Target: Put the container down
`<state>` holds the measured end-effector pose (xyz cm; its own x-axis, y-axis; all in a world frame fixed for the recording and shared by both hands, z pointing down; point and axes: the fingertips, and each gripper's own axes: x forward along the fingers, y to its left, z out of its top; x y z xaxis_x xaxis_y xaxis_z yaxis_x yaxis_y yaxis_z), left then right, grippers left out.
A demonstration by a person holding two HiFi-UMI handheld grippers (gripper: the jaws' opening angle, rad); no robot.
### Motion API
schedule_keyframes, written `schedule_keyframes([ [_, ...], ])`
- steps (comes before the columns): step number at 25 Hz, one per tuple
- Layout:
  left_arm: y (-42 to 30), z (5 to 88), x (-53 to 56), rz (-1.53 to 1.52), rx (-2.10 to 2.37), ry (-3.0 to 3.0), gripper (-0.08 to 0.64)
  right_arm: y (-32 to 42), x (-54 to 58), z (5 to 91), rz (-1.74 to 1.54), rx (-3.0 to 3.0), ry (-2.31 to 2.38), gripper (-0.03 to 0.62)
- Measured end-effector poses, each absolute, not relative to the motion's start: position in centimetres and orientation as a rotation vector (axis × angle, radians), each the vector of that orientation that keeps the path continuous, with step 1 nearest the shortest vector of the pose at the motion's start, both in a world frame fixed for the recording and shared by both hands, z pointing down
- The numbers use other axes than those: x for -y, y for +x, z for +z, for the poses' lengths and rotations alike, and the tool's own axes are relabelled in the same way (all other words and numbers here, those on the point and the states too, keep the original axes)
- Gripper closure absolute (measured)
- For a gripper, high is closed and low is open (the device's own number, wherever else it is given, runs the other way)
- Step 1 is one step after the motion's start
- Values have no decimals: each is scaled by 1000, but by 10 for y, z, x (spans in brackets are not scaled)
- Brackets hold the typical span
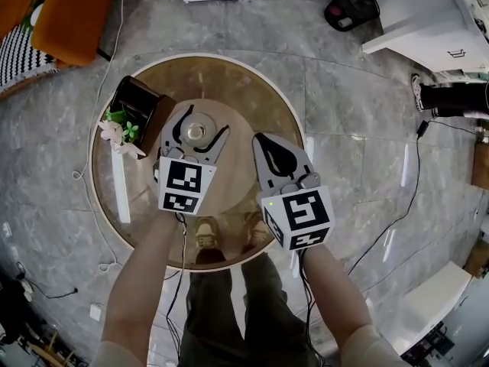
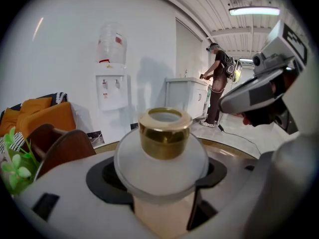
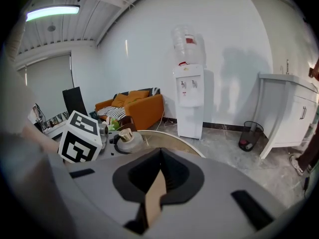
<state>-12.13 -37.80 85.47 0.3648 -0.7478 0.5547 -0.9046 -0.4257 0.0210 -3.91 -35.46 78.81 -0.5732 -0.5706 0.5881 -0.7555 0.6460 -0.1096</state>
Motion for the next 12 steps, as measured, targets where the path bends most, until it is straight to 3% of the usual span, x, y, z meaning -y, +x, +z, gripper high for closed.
schedule_keyframes([
  [12,-122,911,367,786,1408,2208,225,-1,365,829,540,2275,1061,595],
])
